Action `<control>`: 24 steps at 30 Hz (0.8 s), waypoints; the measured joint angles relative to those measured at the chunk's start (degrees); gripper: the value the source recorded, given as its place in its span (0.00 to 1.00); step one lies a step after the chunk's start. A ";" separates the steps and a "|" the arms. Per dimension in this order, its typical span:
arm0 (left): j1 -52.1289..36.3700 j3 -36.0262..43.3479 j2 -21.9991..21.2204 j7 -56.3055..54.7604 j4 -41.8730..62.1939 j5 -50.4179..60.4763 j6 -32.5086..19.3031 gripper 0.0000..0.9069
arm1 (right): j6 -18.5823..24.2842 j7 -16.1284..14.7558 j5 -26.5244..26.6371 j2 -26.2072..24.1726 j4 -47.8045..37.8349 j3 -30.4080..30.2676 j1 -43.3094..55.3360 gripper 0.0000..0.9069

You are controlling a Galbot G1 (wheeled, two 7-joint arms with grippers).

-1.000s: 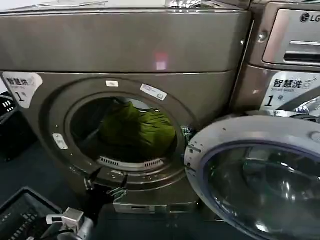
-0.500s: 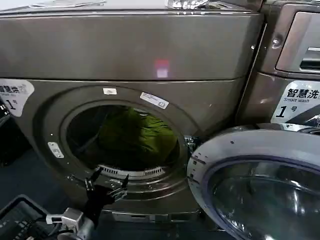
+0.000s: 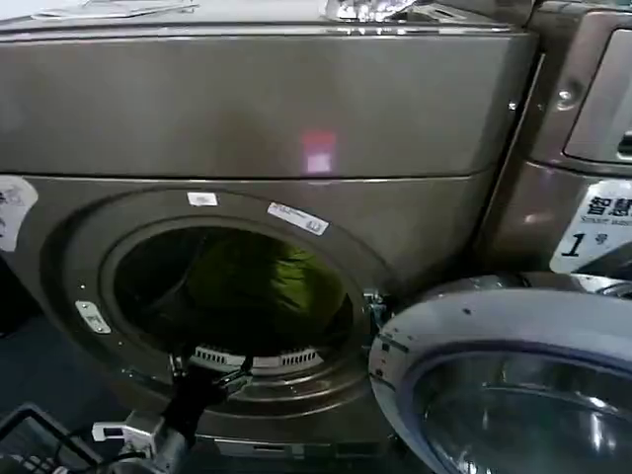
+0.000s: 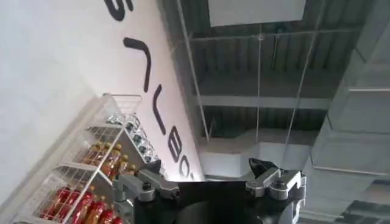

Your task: Grasp the clothes from the dryer.

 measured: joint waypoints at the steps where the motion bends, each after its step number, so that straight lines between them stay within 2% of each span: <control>1: -0.30 0.01 0.15 0.24 0.32 1.47 -0.55 1.00 | -0.05 0.15 -0.18 0.00 0.00 0.20 -0.08 1.00; 12: -8.42 0.65 0.58 4.56 7.02 25.63 -9.29 1.00 | -1.02 1.59 -1.76 1.29 1.41 2.85 -2.66 1.00; 24: -25.67 2.05 -2.24 17.66 18.90 49.47 -20.74 1.00 | -1.62 2.13 -2.16 3.14 3.96 8.94 -8.95 1.00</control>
